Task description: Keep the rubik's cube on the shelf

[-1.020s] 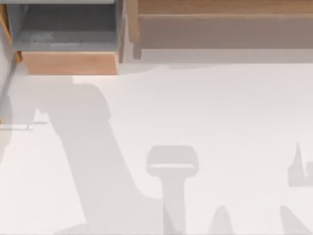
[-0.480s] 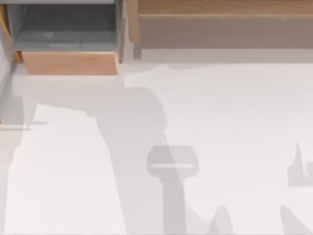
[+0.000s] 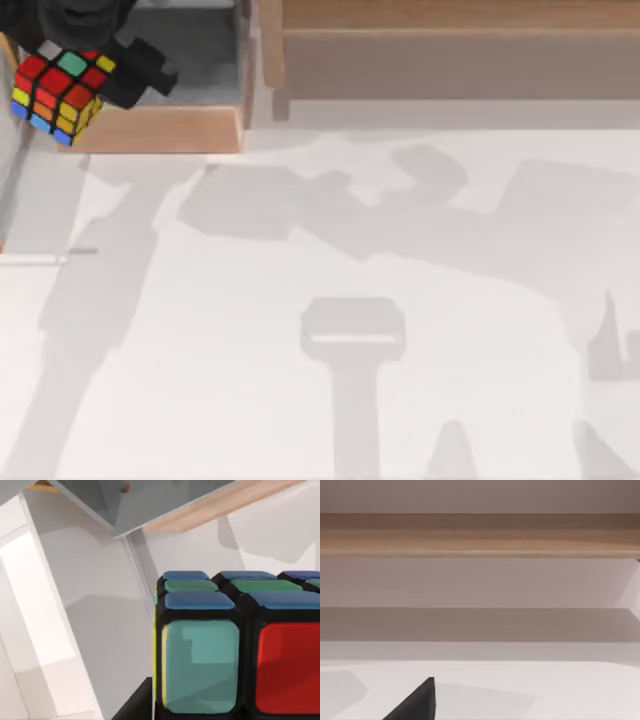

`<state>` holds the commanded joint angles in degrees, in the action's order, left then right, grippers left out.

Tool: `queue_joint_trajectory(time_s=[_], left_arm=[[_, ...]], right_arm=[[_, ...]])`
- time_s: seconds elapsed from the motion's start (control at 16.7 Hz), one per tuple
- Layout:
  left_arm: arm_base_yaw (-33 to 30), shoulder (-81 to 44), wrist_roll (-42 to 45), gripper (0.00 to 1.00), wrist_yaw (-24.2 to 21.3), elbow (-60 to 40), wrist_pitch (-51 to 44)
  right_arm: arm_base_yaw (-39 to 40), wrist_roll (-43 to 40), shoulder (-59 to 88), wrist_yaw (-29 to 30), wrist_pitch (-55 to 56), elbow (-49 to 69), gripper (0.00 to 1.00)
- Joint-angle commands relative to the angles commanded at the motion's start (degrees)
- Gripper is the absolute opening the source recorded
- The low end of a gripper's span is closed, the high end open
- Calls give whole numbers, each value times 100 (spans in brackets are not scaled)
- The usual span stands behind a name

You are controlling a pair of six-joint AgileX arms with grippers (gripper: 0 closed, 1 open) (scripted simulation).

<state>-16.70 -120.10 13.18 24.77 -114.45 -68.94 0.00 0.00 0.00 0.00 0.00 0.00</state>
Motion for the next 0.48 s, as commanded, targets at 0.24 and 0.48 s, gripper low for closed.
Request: queue_joint_trajectory(time_s=[0.24, 0.48], left_arm=[[-1199, -254, -38, 0, 752, 1214, 1038], [-1828, -382, -195, 0, 1135, 1759, 2273]], right_arm=[[0, 0, 0, 0, 0, 0, 100], [0, 0, 0, 0, 0, 0, 100]])
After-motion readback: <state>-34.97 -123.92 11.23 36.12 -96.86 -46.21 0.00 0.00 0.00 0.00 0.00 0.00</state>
